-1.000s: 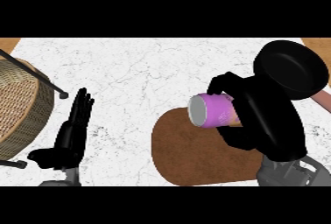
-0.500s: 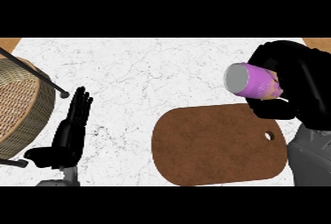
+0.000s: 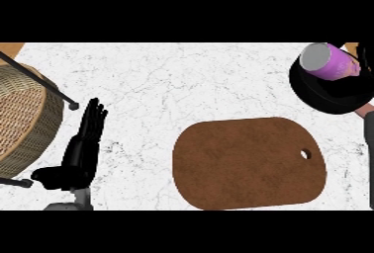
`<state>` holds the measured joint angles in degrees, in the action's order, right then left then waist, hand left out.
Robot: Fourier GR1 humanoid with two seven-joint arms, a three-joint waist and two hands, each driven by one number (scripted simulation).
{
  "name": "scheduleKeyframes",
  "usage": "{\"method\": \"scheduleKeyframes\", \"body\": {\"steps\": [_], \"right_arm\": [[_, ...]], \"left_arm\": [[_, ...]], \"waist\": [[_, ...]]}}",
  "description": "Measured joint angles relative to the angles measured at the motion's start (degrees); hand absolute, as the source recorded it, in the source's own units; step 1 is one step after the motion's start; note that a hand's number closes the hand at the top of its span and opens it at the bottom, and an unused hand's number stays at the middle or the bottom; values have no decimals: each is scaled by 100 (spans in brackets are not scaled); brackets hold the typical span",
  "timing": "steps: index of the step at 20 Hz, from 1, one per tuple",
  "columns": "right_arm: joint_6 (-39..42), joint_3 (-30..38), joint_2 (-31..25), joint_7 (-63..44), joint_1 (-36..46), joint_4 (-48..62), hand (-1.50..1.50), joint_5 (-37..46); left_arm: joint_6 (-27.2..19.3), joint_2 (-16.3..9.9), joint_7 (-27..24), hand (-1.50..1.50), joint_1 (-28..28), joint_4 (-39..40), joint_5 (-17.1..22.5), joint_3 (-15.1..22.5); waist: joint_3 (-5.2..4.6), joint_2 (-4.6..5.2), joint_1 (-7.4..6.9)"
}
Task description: Pick the can from the cutting board and place it in the pot
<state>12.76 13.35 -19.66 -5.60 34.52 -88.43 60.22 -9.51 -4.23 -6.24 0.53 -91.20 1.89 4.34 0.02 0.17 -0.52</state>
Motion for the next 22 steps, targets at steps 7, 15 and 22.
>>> {"method": "scheduleKeyframes", "body": {"steps": [7,15,22], "right_arm": [[-597,493,-699,905,729,2165,150,-160],[-1027,604,-1191,1779,1294,4517,150,-77],[-1236,707,-1484,1559,1506,6076,-150,186]], "left_arm": [[45,45,-130,0,-54,58,-37,5],[15,86,18,0,91,48,-103,24],[50,107,27,0,99,9,-112,59]], "waist": [[1,17,-58],[3,39,-110],[9,74,-190]]}}
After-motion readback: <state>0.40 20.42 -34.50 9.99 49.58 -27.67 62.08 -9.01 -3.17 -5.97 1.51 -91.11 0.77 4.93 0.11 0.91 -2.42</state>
